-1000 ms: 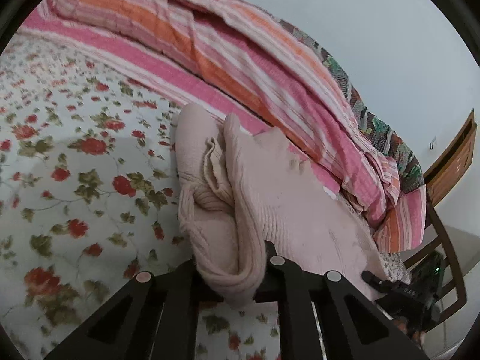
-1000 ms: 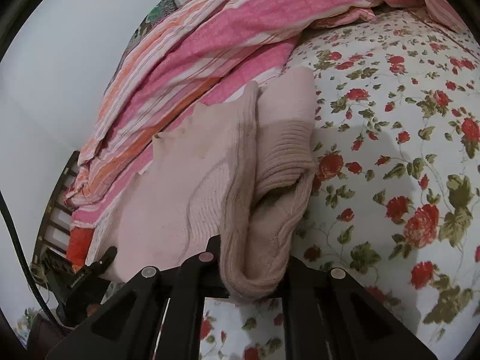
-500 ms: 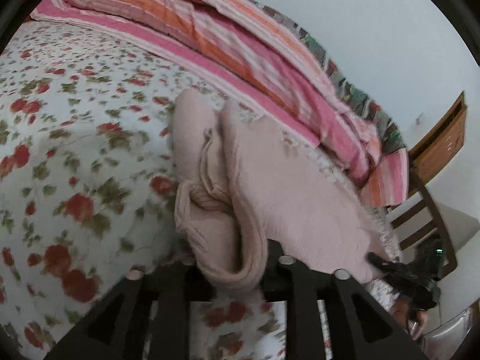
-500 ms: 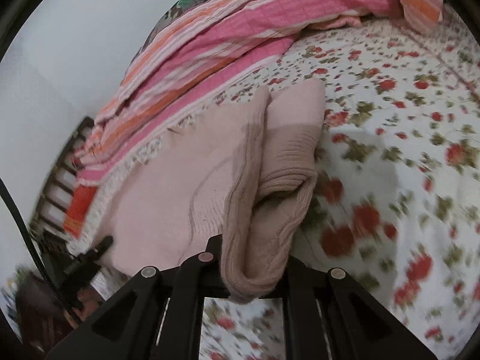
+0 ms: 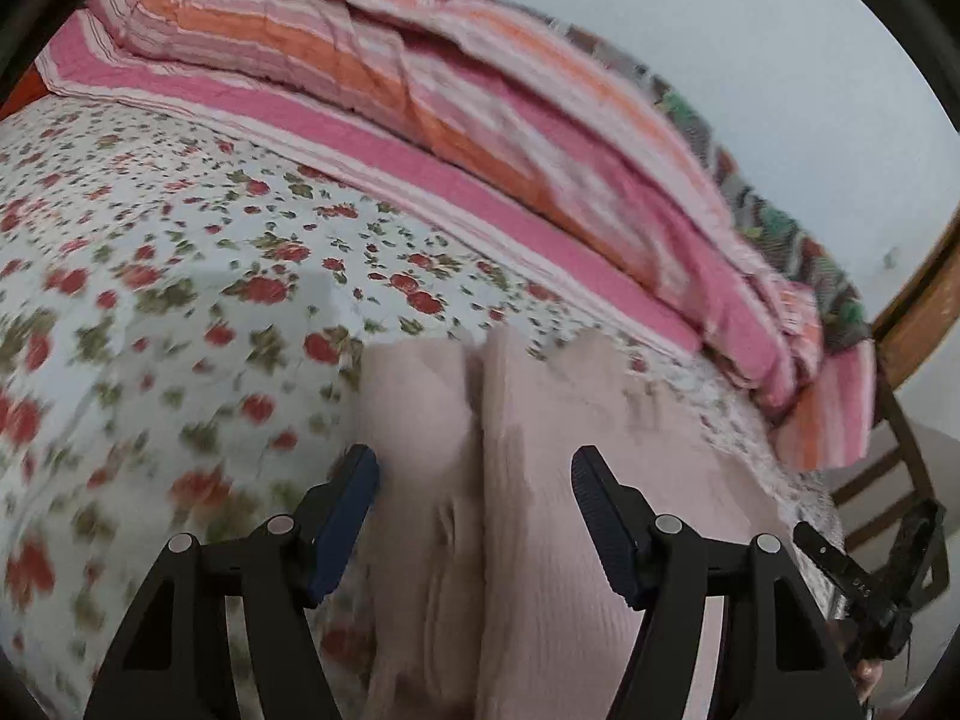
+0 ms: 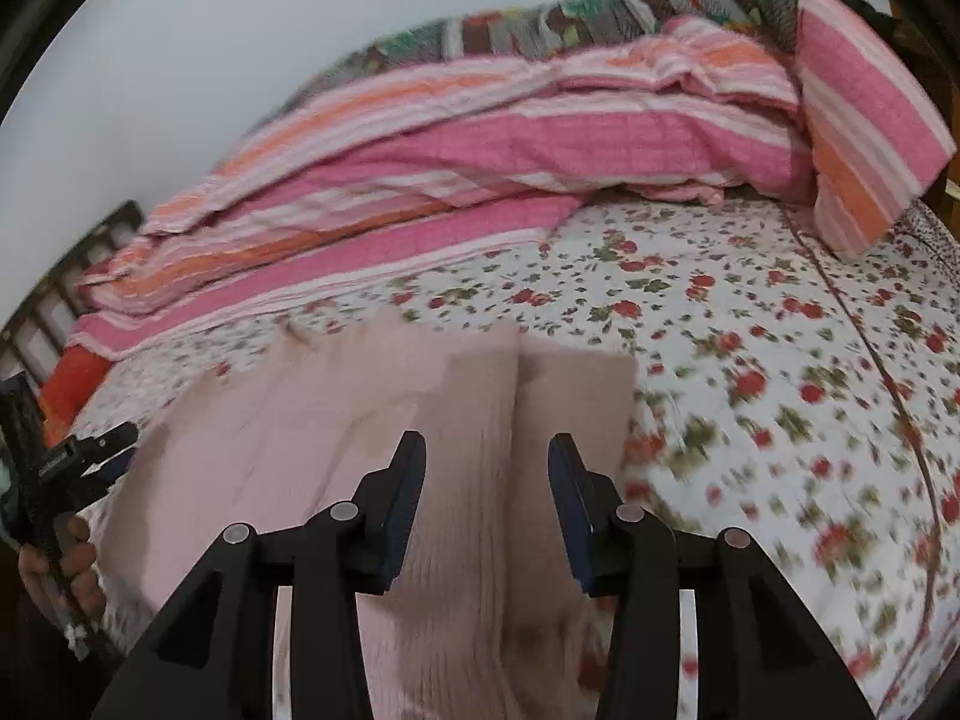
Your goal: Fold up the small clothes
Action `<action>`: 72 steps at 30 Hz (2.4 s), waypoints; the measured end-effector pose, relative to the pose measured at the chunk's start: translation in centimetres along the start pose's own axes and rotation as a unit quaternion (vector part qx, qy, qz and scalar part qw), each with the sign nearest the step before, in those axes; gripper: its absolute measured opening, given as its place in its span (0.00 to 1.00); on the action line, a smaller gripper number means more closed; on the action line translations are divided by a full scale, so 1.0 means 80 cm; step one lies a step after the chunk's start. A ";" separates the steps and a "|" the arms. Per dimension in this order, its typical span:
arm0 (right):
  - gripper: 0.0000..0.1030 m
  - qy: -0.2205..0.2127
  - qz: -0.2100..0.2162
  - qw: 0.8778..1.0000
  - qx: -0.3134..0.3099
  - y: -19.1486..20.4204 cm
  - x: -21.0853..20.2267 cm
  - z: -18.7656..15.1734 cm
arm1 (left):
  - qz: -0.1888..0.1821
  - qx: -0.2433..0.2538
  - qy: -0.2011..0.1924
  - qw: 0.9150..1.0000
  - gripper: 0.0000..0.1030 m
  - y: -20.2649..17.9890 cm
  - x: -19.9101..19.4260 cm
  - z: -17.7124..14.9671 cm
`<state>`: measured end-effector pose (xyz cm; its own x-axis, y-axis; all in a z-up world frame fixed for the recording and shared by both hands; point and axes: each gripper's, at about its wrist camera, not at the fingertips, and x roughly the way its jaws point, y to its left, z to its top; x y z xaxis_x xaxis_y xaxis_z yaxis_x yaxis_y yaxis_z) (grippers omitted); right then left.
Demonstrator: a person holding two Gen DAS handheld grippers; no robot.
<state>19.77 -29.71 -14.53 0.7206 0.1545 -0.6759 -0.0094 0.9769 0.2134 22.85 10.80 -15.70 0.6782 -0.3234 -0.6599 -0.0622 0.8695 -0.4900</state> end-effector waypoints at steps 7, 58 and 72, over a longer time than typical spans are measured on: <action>0.29 0.037 -0.038 0.999 -0.005 0.004 0.077 0.020 | 0.051 0.033 -0.002 0.998 0.49 0.018 0.039 -0.003; 0.42 0.107 -0.057 0.985 -0.124 0.189 0.061 -0.046 | -0.046 0.032 0.049 0.997 0.65 0.019 0.014 -0.008; 0.42 0.099 -0.044 0.983 -0.149 0.192 0.007 -0.128 | -0.074 0.043 0.077 0.993 0.65 0.021 0.006 -0.018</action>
<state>12.94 -13.08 -18.83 0.5796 0.0647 -0.8123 -0.1773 0.9830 -0.0483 22.04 11.57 -17.65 0.5553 -0.4976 -0.6663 0.0980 0.8348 -0.5417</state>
